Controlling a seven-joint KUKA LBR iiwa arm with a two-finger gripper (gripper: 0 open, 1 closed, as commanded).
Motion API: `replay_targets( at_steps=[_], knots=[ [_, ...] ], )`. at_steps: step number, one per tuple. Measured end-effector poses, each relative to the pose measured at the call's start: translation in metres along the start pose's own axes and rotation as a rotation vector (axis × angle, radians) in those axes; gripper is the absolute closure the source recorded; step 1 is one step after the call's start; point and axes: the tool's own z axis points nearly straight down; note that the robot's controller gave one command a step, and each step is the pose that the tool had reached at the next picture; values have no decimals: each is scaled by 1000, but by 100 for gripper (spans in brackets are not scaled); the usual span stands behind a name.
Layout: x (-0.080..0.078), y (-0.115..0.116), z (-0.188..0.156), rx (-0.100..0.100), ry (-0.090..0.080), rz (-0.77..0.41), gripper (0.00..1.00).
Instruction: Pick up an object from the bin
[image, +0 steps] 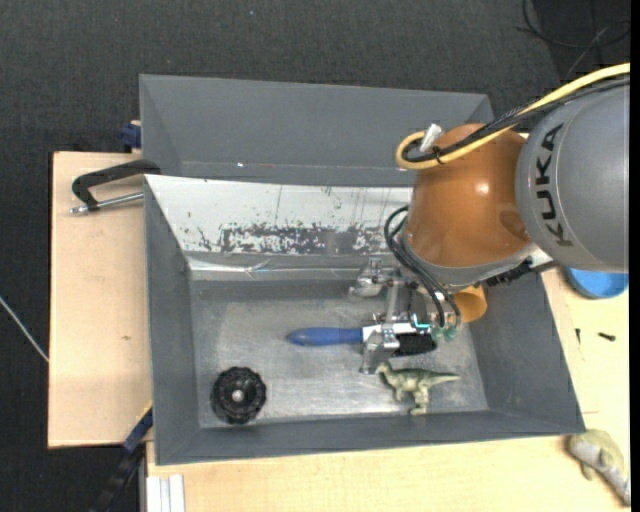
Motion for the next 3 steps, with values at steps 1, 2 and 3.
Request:
replay_targets(
  at_steps=[1,2,3],
  knots=[
    [-38,-31,108,1,-3,-269,0],
    [-39,-30,105,1,-7,-268,100],
    [-46,-28,-35,3,-20,-338,100]
  ],
)
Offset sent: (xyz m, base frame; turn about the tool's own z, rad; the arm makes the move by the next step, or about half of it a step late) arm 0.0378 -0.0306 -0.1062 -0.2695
